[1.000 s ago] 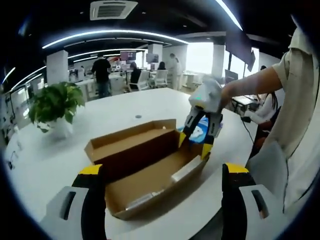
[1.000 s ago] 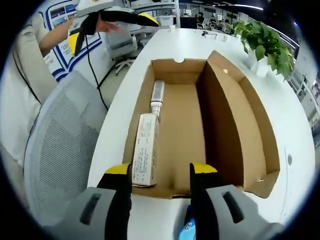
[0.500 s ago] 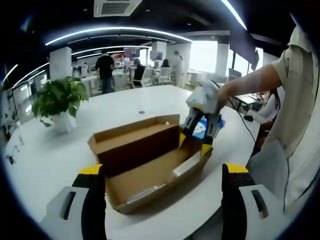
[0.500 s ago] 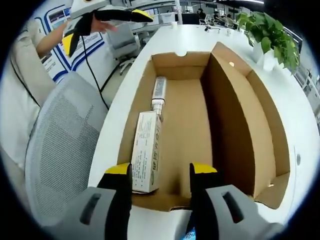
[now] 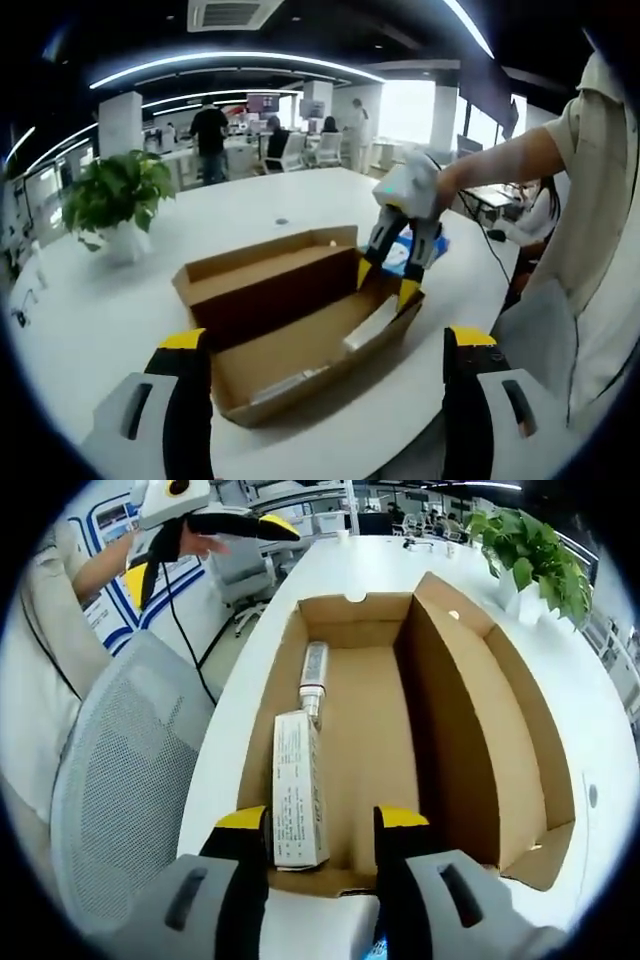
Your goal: Operate the shoe box by opening the lid, removing the specified soft item, and placing it in the target area until the item is outside and the box remains undamaged.
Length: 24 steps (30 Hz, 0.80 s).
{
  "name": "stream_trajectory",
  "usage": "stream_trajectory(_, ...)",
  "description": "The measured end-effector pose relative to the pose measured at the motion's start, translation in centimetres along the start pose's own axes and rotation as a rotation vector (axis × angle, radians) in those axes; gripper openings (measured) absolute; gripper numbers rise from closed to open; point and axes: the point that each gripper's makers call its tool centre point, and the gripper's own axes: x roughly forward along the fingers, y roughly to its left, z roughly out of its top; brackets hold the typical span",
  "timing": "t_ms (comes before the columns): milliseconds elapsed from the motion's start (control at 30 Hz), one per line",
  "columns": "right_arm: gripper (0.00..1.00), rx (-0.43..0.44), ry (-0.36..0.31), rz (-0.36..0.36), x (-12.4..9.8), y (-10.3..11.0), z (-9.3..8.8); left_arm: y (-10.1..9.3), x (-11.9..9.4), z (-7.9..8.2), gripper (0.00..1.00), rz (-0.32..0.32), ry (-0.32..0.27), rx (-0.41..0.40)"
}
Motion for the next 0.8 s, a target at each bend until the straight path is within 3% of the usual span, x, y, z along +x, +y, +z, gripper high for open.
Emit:
stream_trajectory(500,0.25,-0.058,0.018,0.023,1.9,1.2,0.4,0.0,-0.6,-0.9,0.97,0.023,0.007,-0.015)
stream_trajectory(600,0.16,-0.078,0.016,0.026,1.9,1.3,0.5,0.0,-0.7,-1.0,0.97,0.027,0.005,-0.018)
stream_trajectory(800,0.16,-0.089,0.019,0.000,1.9,1.1,0.5,-0.2,-0.8,-1.1,0.96,0.030,0.000,-0.026)
